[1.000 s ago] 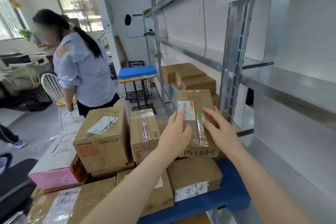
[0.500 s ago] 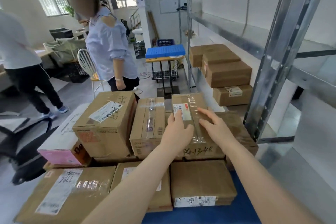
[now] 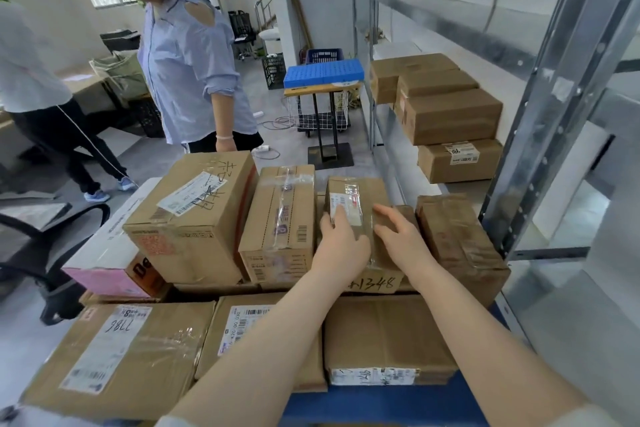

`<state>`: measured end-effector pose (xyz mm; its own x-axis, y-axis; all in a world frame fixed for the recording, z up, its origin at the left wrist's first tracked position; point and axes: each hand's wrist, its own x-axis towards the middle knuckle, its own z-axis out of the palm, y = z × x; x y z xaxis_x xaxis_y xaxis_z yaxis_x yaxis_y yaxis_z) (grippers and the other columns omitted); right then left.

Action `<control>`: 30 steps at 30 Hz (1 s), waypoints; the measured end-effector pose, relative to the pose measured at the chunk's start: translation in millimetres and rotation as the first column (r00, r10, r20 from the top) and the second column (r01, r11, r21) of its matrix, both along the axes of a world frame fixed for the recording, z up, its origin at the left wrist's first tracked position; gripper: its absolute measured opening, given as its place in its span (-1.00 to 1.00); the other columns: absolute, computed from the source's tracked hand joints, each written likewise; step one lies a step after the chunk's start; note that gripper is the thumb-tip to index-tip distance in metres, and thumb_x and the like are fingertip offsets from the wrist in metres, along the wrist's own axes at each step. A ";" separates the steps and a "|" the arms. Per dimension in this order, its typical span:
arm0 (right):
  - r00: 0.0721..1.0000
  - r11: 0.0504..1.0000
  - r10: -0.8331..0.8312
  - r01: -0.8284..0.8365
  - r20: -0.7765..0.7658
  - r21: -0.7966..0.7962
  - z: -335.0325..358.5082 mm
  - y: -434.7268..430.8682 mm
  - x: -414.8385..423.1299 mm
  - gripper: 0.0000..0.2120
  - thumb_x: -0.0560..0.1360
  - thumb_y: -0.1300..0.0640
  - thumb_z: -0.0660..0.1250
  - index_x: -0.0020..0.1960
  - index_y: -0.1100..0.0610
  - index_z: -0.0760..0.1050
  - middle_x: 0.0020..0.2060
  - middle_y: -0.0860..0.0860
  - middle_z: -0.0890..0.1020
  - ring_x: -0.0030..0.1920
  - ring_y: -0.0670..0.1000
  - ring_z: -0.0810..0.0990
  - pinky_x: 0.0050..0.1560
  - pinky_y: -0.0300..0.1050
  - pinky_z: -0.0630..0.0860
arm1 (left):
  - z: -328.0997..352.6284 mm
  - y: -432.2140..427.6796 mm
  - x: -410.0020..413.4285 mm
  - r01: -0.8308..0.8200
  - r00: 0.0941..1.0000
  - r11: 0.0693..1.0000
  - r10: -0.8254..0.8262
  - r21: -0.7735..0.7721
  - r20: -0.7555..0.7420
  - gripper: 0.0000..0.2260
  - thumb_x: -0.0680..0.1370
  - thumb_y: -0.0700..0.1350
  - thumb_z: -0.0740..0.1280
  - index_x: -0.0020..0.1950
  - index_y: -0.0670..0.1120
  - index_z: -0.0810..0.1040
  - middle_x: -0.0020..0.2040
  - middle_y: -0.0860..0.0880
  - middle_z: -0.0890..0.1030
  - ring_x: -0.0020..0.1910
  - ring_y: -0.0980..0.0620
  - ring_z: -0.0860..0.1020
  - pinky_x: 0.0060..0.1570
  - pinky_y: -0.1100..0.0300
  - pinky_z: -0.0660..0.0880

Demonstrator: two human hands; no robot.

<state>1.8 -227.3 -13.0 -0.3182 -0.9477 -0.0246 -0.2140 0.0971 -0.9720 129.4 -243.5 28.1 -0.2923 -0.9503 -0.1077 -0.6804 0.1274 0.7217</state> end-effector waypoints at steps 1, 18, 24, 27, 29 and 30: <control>1.000 1.000 -0.005 0.005 0.010 -0.004 0.0 -1.2 0.9 -0.60 0.55 0.10 0.20 0.35 -0.16 0.37 0.48 -0.02 0.26 0.47 -0.02 0.20 0.44 0.09 0.20 | 0.8 0.2 -1.2 -0.007 1.000 1.000 0.007 -0.020 0.023 -0.41 0.56 -0.11 0.19 0.54 -0.04 0.01 0.52 -0.13 0.04 0.39 -0.23 0.29 0.24 -0.01 0.34; 0.999 1.000 0.003 -0.003 -0.038 0.003 8.0 -19.2 19.0 -0.55 0.55 0.10 0.21 0.42 -0.13 0.32 0.53 -0.04 0.10 0.50 -0.04 0.10 0.30 -0.16 0.13 | 37.2 -8.9 22.1 0.293 0.810 0.858 0.012 -0.422 0.586 -0.62 0.54 -0.12 0.14 0.34 -0.15 0.39 0.42 -0.19 0.33 0.45 -0.18 0.17 0.42 -0.12 0.16; 0.998 0.999 0.049 -0.050 0.029 0.012 14.9 -20.9 25.2 -0.52 0.54 0.12 0.21 0.44 -0.11 0.28 0.54 -0.05 0.04 0.51 -0.03 0.05 0.36 -0.08 0.12 | 13.5 -18.6 66.6 0.216 0.807 0.892 0.066 -0.396 0.587 -0.53 0.57 0.05 0.08 0.49 0.07 0.21 0.54 -0.10 0.11 0.53 -0.13 -0.02 0.45 -0.22 -0.04; 0.997 0.998 0.064 -0.064 0.038 0.014 18.1 -24.6 31.2 -0.51 0.54 0.13 0.20 0.45 -0.09 0.27 0.55 -0.04 0.03 0.52 -0.03 0.03 0.40 -0.05 0.09 | 4.7 -21.0 73.7 0.206 0.815 0.871 0.100 -0.447 0.571 -0.55 0.57 0.07 0.07 0.48 0.10 0.21 0.55 -0.09 0.10 0.53 -0.11 -0.03 0.45 -0.21 -0.03; 0.997 0.997 0.068 -0.069 0.039 0.020 19.3 -26.5 34.6 -0.50 0.54 0.14 0.20 0.46 -0.08 0.26 0.55 -0.03 0.00 0.52 -0.02 0.02 0.41 -0.04 0.08 | 3.9 -24.4 77.6 0.203 0.815 0.872 0.101 -0.444 0.571 -0.55 0.57 0.08 0.06 0.48 0.11 0.22 0.55 -0.09 0.09 0.54 -0.11 -0.04 0.45 -0.20 -0.04; 0.996 0.997 0.073 -0.074 0.044 0.023 19.3 -27.6 36.2 -0.50 0.54 0.14 0.20 0.46 -0.08 0.25 0.55 -0.03 -0.01 0.52 -0.01 0.02 0.41 -0.04 0.08 | 4.0 -25.7 79.2 0.203 0.814 0.876 0.098 -0.438 0.573 -0.55 0.57 0.08 0.06 0.48 0.12 0.22 0.56 -0.10 0.09 0.54 -0.11 -0.04 0.45 -0.20 -0.05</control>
